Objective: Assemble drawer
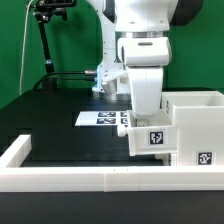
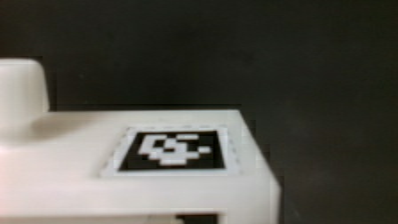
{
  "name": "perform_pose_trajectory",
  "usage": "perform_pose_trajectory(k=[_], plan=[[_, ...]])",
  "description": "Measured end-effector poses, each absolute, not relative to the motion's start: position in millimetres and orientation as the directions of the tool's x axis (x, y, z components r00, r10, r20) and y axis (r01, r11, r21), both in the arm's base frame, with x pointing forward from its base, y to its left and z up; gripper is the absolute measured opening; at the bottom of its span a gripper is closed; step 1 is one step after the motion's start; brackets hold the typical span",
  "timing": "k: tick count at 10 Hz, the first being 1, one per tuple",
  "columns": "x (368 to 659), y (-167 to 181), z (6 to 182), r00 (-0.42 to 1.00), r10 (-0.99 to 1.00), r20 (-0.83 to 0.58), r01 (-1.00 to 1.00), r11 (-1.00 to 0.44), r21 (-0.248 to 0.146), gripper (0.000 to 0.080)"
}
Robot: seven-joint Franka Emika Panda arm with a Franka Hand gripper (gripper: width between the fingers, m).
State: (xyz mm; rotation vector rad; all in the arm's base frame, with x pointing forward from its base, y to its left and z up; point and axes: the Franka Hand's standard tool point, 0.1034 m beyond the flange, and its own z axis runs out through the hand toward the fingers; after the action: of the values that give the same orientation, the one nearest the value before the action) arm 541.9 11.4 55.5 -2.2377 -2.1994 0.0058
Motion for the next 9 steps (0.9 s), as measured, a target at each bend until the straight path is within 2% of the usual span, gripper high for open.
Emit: perform_pose_trajectory(k=[9], plan=[[542.6,12.7,56.8,0.002,1.0,-0.009,1.0,-0.002,-0.009,0.0044]])
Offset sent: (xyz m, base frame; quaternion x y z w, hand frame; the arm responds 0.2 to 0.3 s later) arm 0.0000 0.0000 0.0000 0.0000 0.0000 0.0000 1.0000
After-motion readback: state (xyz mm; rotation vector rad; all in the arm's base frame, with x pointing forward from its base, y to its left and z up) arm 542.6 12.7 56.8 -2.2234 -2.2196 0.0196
